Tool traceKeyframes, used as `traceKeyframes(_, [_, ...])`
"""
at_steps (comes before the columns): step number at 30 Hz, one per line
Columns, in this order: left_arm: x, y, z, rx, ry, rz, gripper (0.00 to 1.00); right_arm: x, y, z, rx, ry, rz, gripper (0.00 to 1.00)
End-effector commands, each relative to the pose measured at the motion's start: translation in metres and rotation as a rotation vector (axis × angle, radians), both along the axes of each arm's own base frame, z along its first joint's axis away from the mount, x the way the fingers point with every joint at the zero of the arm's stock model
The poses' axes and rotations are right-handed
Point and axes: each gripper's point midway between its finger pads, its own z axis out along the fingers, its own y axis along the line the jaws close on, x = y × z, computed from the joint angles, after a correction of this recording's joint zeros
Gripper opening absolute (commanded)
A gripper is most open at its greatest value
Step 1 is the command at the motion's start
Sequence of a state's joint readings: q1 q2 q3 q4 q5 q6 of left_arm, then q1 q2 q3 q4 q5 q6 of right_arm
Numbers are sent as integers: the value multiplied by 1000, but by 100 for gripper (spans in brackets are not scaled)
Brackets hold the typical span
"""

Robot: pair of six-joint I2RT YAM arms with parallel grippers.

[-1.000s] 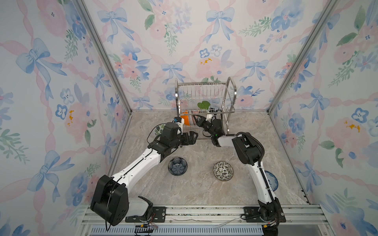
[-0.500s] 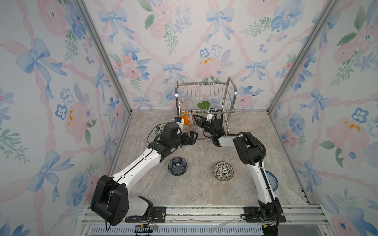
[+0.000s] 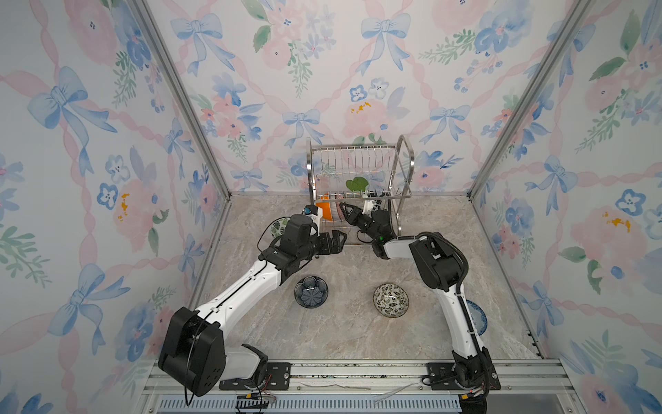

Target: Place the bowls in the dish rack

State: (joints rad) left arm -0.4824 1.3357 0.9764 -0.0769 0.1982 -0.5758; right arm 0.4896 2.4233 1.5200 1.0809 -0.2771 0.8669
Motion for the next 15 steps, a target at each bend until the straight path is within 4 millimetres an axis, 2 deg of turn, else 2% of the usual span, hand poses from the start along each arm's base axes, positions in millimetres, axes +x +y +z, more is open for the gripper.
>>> traceKeyframes(1, [-1,5,8,3,-22,1,98,-5,-7,36,18,-77,-14,29])
traceKeyframes(15, [-4,6,8,-3,-17,3,98,-17,-14,43,20,-89,-31,31])
